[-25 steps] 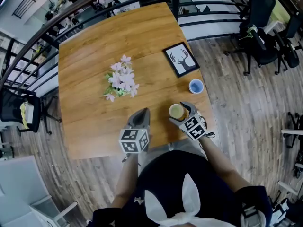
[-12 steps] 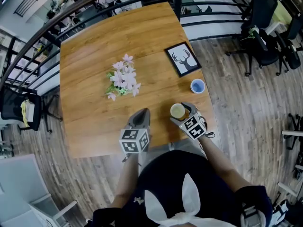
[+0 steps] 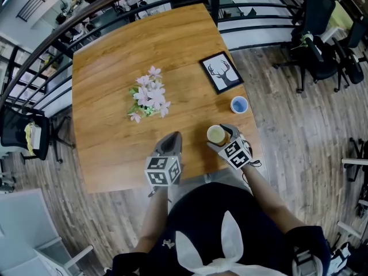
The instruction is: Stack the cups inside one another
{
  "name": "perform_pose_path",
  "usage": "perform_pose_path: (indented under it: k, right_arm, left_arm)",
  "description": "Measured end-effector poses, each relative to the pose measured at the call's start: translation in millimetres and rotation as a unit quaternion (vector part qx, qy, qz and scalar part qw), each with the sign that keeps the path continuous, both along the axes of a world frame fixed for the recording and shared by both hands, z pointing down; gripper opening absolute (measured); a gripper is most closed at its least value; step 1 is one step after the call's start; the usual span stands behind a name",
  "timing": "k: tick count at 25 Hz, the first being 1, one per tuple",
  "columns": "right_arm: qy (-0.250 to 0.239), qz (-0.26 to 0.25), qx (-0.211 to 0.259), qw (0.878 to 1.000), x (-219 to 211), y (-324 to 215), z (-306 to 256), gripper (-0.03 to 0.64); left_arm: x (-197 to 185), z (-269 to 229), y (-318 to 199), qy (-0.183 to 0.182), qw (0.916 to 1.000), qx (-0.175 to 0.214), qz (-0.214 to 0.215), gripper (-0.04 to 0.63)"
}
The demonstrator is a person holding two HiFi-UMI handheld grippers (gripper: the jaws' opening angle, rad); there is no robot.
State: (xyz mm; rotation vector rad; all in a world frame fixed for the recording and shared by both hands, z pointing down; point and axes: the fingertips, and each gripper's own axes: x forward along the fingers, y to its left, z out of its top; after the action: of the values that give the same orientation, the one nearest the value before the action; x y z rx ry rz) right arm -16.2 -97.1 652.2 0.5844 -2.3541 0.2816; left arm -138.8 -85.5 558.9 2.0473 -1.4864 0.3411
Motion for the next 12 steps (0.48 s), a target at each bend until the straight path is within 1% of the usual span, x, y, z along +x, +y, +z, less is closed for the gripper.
perform_pose_path:
  k: [4,7,12]
  right_arm:
    - [-0.004,-0.002,0.013,1.000,-0.8,-5.6,-15.0,0.357]
    - [-0.001,-0.018,0.033,0.999,-2.8,-12.3,-34.2,0.357]
    - [-0.020,-0.027,0.057,0.998,-9.2,-20.8,-69.1,0.357]
  left_arm:
    - [1.0,-0.4,0.5,0.002,1.0000,0.001,0.002,0.020]
    - [2.7,1.1,0.3,0.003,1.0000,0.000,0.003,0.020]
    - [5.6,-1.6,-2.6,0.004,1.0000,0.003,0.007,0.020]
